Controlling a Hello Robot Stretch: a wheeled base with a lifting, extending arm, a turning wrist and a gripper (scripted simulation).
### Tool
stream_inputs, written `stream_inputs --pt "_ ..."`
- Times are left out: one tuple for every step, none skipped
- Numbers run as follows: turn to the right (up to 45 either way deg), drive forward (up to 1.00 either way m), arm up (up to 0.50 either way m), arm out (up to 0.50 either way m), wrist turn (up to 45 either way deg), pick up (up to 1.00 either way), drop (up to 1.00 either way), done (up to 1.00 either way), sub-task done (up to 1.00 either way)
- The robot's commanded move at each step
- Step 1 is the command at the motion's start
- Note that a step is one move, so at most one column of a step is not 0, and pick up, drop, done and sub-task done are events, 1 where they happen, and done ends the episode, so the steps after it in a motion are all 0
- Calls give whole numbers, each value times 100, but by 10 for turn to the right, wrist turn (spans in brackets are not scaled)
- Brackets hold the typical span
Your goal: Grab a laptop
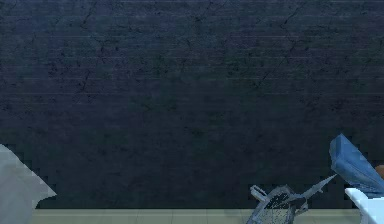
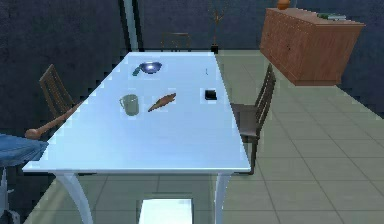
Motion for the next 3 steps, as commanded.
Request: stream_inputs --pt "0 0 0 0 0 100 0 0 0" --pt "0 0 10 0 0 0 0 0 0" --pt "0 0 0 0 0 0 0 100 0"
